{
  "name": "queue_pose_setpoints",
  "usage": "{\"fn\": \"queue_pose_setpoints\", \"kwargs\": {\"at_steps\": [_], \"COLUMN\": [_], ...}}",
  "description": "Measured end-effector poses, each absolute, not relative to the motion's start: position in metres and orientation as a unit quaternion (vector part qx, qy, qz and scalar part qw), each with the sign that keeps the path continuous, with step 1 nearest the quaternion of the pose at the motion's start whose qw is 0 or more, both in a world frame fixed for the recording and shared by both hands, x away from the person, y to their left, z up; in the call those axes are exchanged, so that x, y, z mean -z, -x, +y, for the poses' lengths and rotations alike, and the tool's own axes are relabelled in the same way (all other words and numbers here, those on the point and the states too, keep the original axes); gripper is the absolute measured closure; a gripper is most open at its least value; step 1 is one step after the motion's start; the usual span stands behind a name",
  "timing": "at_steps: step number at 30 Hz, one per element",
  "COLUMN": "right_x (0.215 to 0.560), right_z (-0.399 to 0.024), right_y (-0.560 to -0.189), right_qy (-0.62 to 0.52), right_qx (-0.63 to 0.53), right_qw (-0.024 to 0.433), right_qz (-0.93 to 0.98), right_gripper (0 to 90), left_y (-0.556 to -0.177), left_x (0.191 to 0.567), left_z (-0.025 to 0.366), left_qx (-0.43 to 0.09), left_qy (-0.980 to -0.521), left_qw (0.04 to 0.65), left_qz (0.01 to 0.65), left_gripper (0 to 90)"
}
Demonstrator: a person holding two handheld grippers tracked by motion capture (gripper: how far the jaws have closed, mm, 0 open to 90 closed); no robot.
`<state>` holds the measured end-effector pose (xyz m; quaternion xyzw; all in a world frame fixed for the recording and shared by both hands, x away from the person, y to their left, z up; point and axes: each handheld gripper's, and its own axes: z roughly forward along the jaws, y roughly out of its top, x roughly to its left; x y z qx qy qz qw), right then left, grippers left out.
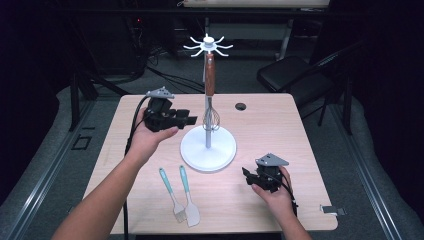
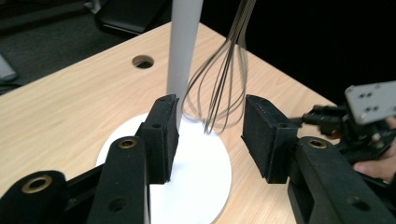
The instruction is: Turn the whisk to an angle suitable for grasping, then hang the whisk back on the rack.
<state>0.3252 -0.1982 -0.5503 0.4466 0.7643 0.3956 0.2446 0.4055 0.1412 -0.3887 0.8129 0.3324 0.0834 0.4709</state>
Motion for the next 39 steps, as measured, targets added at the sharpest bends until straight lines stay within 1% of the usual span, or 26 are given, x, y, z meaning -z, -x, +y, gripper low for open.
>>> {"fn": "queue_pose_setpoints", "kwargs": {"at_steps": [3, 7, 8, 9, 11, 15, 21, 29, 39], "right_x": [0.549, 0.547, 0.546, 0.546, 0.545, 0.543, 0.539, 0.519, 0.497], "right_z": [-0.201, -0.207, -0.209, -0.210, -0.212, -0.213, -0.212, -0.208, -0.201], "right_y": [-0.326, -0.328, -0.329, -0.329, -0.329, -0.329, -0.329, -0.330, -0.336], "right_qy": [-0.446, -0.462, -0.465, -0.467, -0.470, -0.460, -0.456, -0.448, -0.437], "right_qx": [-0.390, -0.397, -0.397, -0.400, -0.400, -0.395, -0.399, -0.403, -0.416], "right_qw": [0.252, 0.250, 0.248, 0.238, 0.218, 0.232, 0.221, 0.228, 0.218], "right_qz": [0.765, 0.752, 0.752, 0.752, 0.756, 0.761, 0.764, 0.765, 0.767], "right_gripper": [36.2, 36.9, 40.2, 45.5, 47.5, 51.8, 59.5, 62.8, 69.7], "left_y": [-0.394, -0.381, -0.378, -0.376, -0.370, -0.362, -0.354, -0.350, -0.347], "left_x": [0.409, 0.433, 0.438, 0.443, 0.451, 0.467, 0.489, 0.498, 0.505], "left_z": [0.154, 0.169, 0.173, 0.177, 0.183, 0.195, 0.206, 0.215, 0.219], "left_qx": [-0.067, -0.086, -0.092, -0.095, -0.111, -0.131, -0.137, -0.141, -0.138], "left_qy": [-0.797, -0.789, -0.787, -0.784, -0.777, -0.767, -0.763, -0.757, -0.756], "left_qw": [0.488, 0.478, 0.476, 0.475, 0.474, 0.472, 0.468, 0.461, 0.457], "left_qz": [0.350, 0.376, 0.381, 0.388, 0.399, 0.414, 0.424, 0.441, 0.448], "left_gripper": [54.3, 52.7, 52.6, 52.4, 52.2, 52.3, 53.7, 52.7, 52.5]}}
